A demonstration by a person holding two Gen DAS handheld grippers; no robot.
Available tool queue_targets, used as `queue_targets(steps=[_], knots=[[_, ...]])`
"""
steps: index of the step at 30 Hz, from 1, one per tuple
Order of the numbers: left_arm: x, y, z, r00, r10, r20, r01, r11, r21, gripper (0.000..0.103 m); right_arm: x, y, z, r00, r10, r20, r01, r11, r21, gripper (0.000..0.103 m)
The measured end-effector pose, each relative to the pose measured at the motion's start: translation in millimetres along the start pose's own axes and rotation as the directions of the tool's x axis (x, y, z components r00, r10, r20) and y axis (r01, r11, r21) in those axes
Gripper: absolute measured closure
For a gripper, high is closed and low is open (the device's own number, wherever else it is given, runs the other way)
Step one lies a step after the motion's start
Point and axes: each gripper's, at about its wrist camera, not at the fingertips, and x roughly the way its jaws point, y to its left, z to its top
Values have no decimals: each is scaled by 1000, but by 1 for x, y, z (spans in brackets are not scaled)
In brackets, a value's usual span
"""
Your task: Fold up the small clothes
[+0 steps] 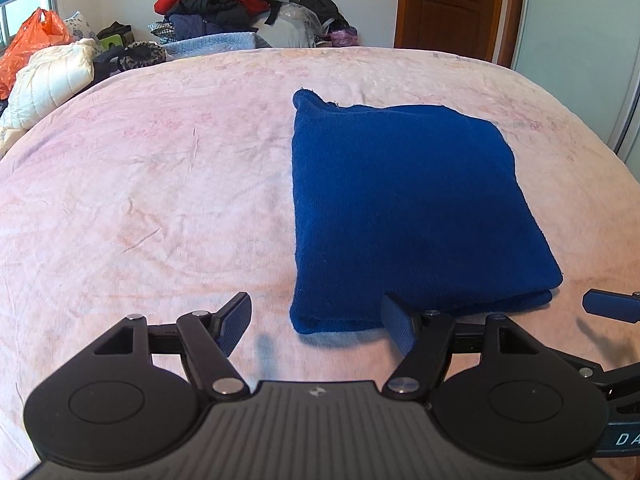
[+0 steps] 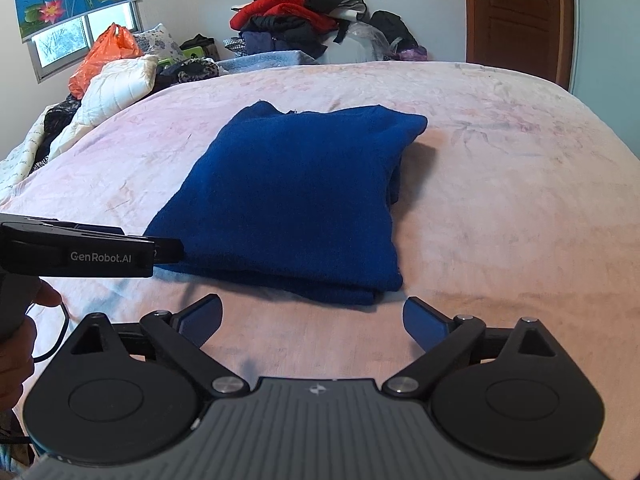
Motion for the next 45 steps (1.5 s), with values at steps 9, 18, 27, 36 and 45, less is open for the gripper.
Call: queue_targets(steps=[9, 18, 27, 36, 45], knots=[[1, 0, 0, 1000, 10, -2, -10, 1000, 5, 32, -1, 1, -1, 1000, 1, 7, -1, 1000, -6, 4], [-2, 6, -8, 999, 34, 19, -35, 998, 54, 31, -11, 8, -2, 987, -101, 126, 123, 976, -180, 37], [6, 10, -13, 999, 54, 5, -55, 994, 90, 31, 9, 18, -4, 978, -169, 120, 199, 925, -325, 45], [14, 15, -5, 999, 54, 6, -54, 998, 45, 31, 27, 18, 2, 973, -189, 130, 224, 907, -356, 49], [16, 25, -5, 999, 52, 16, -51, 999, -14, 23, 35, 33, -3, 982, -150, 118, 187, 873, -450, 62]])
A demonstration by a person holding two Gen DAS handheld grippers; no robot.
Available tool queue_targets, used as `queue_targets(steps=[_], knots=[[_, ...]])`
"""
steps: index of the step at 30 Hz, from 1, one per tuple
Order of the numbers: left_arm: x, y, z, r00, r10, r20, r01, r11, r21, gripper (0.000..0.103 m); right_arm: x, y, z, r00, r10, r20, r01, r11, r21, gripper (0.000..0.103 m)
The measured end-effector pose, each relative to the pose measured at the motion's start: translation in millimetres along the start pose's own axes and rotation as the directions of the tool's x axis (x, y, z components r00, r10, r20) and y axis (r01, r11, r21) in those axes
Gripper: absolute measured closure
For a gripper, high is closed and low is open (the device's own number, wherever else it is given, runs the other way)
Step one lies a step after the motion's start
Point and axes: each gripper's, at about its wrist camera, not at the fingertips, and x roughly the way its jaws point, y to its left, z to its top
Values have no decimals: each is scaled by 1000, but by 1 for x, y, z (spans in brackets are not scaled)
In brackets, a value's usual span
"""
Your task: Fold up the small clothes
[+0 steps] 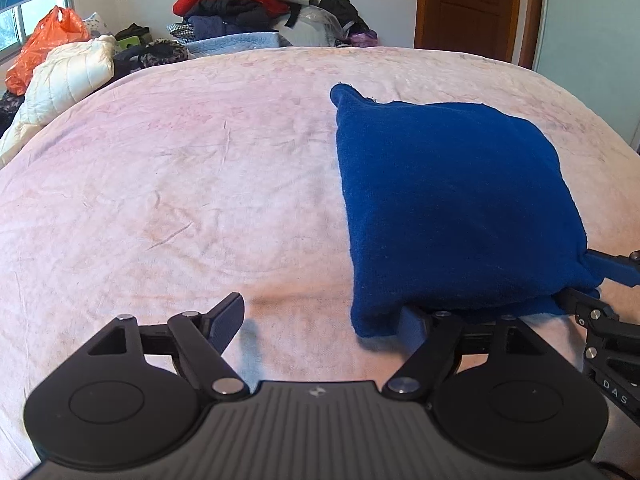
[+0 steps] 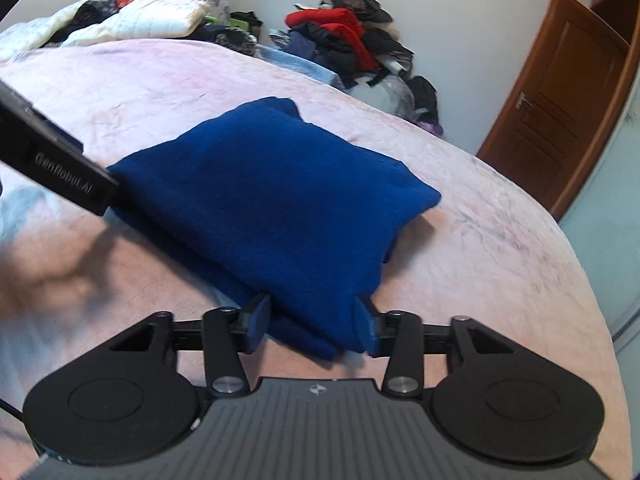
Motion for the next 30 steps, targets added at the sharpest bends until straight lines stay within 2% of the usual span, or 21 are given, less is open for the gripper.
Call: queue_targets(steps=[1, 2, 4, 5, 7, 10, 14, 15, 16, 20, 23, 26, 28, 30], knots=[[0, 0, 0, 1000, 1, 1, -1, 1000, -2, 23, 1, 1, 1, 1000, 2, 1, -2, 1000, -4, 71], [0, 0, 0, 1000, 1, 4, -1, 1000, -5, 23, 2, 0, 1, 1000, 5, 4, -5, 1000, -2, 73], [-1, 1, -1, 1000, 2, 16, -2, 1000, -14, 23, 3, 0, 3, 1000, 22, 9, -22, 1000, 8, 87], [-2, 3, -2, 1000, 6, 25, -5, 1000, -24, 23, 2, 1, 4, 1000, 27, 13, -27, 1000, 6, 97], [-4, 7, -3, 999, 12, 40, -10, 999, -49, 23, -2, 4, 6, 999, 29, 31, -29, 1000, 1, 97], [-3, 17, -4, 999, 28, 40, -24, 996, -89, 22, -12, 0, 10, 995, 82, 60, -85, 995, 54, 97], [1, 25, -6, 1000, -5, 7, 6, 991, -134, 22, -5, -6, 7, 992, 127, 27, -129, 987, 96, 96], [-1, 25, -6, 1000, -5, 7, 6, 991, -131, 22, -4, -9, 5, 990, 142, 22, -143, 982, 126, 94], [-3, 24, -5, 1000, -4, 7, 5, 992, -123, 22, -6, -13, 4, 989, 150, 21, -151, 977, 152, 85], [-10, 21, -4, 1000, -1, 10, 2, 996, -92, 23, -20, -28, 1, 980, 196, 41, -200, 954, 224, 74], [-9, 19, -4, 1000, -1, 2, 1, 996, -92, 23, -26, -43, 3, 968, 231, 99, -251, 908, 335, 71], [-7, 17, -6, 1000, 5, -8, -6, 997, -80, 23, -14, -53, 3, 952, 277, 132, -307, 834, 458, 65], [-8, 17, -6, 1000, 7, -10, -8, 997, -75, 23, 2, -54, 1, 946, 307, 104, -316, 803, 505, 64], [-9, 18, -6, 1000, 3, -13, -4, 997, -75, 23, 11, -50, -4, 951, 305, 46, -285, 812, 509, 64]])
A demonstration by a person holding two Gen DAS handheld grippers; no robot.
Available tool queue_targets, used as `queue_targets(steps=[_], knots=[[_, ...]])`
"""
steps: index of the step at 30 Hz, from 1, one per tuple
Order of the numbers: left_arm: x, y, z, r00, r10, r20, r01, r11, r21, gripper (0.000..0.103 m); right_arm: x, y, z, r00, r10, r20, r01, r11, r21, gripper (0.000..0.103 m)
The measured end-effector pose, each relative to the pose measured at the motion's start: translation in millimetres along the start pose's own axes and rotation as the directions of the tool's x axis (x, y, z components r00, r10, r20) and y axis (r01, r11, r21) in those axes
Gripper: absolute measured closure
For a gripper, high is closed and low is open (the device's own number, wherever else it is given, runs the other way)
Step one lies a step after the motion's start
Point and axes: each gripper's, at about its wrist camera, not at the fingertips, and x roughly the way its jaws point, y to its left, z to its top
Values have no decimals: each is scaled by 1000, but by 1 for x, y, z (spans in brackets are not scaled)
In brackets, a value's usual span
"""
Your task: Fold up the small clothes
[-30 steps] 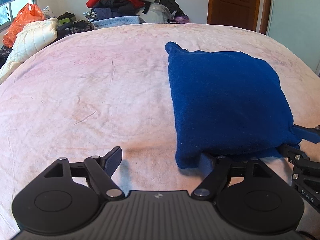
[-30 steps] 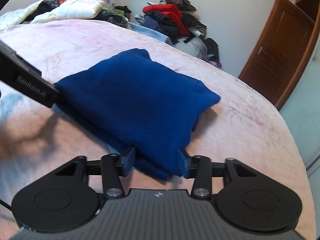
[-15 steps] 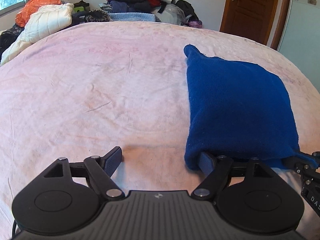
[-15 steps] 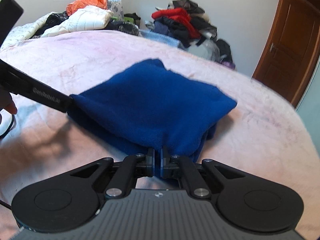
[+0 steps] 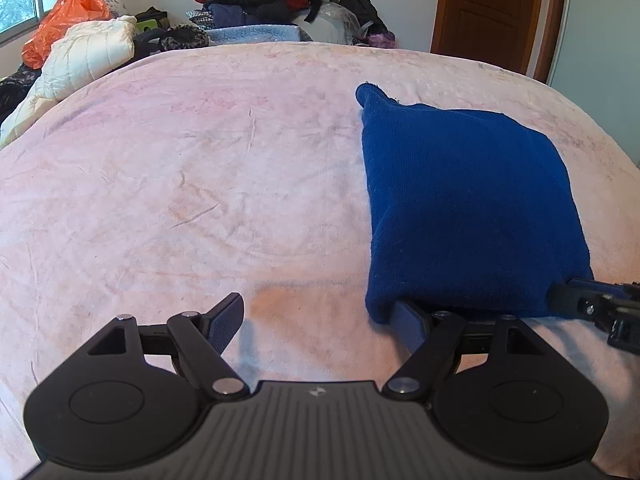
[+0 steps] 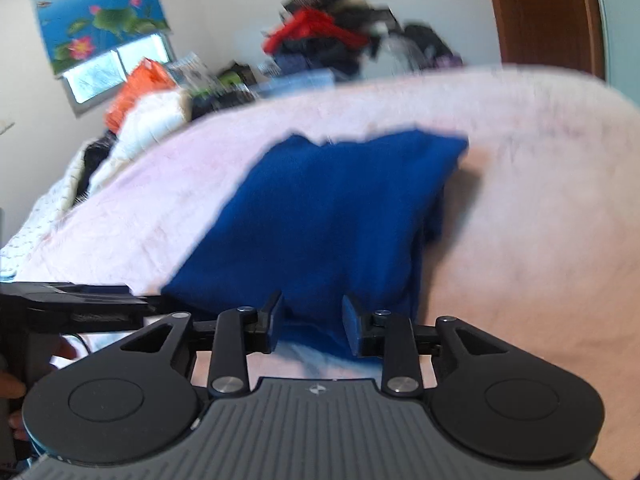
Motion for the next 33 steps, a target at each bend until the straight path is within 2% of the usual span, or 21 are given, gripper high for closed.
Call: queue_targets(steps=[3, 7, 13, 18, 23, 25, 27, 33], knots=[[0, 1, 0, 1000, 3, -2, -3, 1000, -1, 23, -7, 6, -3, 1000, -2, 17, 2, 1000, -10, 62], [0, 0, -1, 1000, 6, -2, -6, 1000, 3, 23, -8, 9, -4, 999, -8, 33, 9, 1000, -27, 47], [0, 0, -2, 1000, 12, -4, -12, 1000, 14, 23, -8, 7, -7, 999, -18, 27, 19, 1000, -15, 46], [-2, -2, -2, 1000, 18, 1, -18, 1000, 19, 23, -14, 9, -9, 999, -24, 36, 25, 1000, -7, 39], [-4, -4, -3, 1000, 25, 0, -25, 999, 22, 23, -20, 11, -12, 999, -35, 34, 34, 999, 4, 29], [-5, -4, -4, 1000, 27, -1, -27, 999, 20, 23, -21, 12, -13, 998, -47, 28, 47, 999, 16, 17], [-6, -4, -4, 1000, 28, -2, -28, 999, 20, 23, -21, 13, -14, 997, -74, 22, 74, 997, 19, 12], [-8, -4, -5, 1000, 25, -5, -25, 999, 21, 23, -18, 9, -18, 996, -93, -13, 93, 994, 53, 8]])
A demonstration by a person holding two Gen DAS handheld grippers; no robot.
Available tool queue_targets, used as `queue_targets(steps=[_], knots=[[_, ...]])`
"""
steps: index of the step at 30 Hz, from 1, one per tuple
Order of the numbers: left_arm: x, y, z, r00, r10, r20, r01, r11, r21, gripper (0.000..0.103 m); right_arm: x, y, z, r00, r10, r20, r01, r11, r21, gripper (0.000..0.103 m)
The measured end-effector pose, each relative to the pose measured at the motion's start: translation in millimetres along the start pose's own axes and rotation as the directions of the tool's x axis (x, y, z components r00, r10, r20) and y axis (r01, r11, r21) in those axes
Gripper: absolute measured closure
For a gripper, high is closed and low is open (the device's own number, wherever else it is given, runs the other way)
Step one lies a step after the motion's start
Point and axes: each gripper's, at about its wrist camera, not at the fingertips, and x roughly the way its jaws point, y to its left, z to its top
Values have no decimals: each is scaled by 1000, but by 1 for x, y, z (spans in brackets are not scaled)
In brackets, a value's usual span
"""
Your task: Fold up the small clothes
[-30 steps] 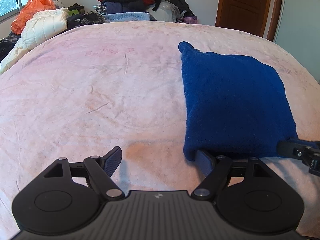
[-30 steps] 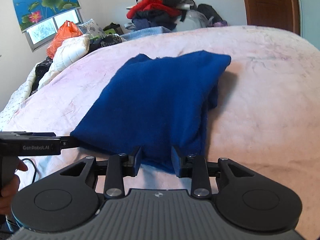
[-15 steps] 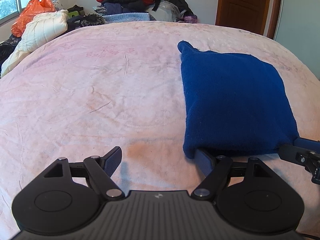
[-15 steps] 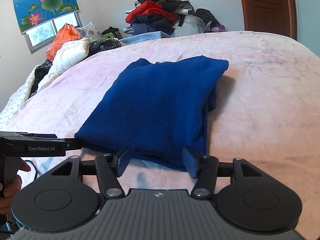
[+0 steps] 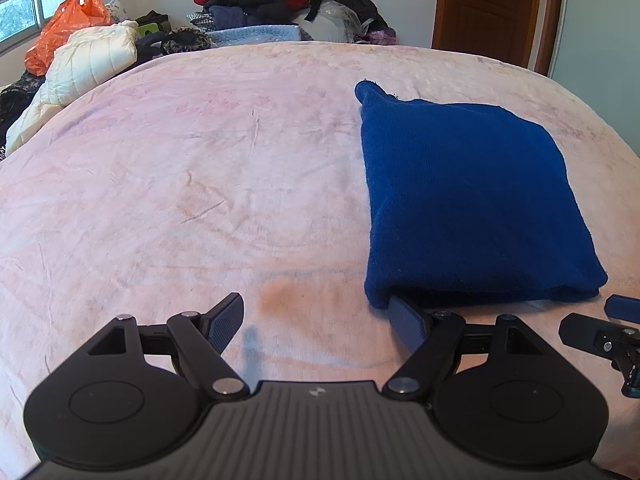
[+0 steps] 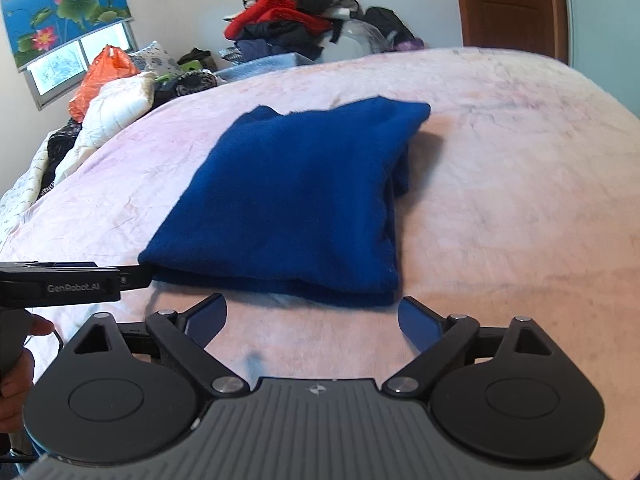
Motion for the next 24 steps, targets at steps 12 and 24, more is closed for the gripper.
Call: queue_targets(steps=[12, 24], knots=[[-3, -4, -3, 1000, 3, -6, -3, 1000, 5, 23, -2, 5, -3, 1000, 3, -22, -3, 1000, 5, 4], [-5, -10, -7, 1000, 8, -12, -8, 1000, 15, 23, -1, 9, -5, 997, -61, -39, 61, 998, -1, 1]])
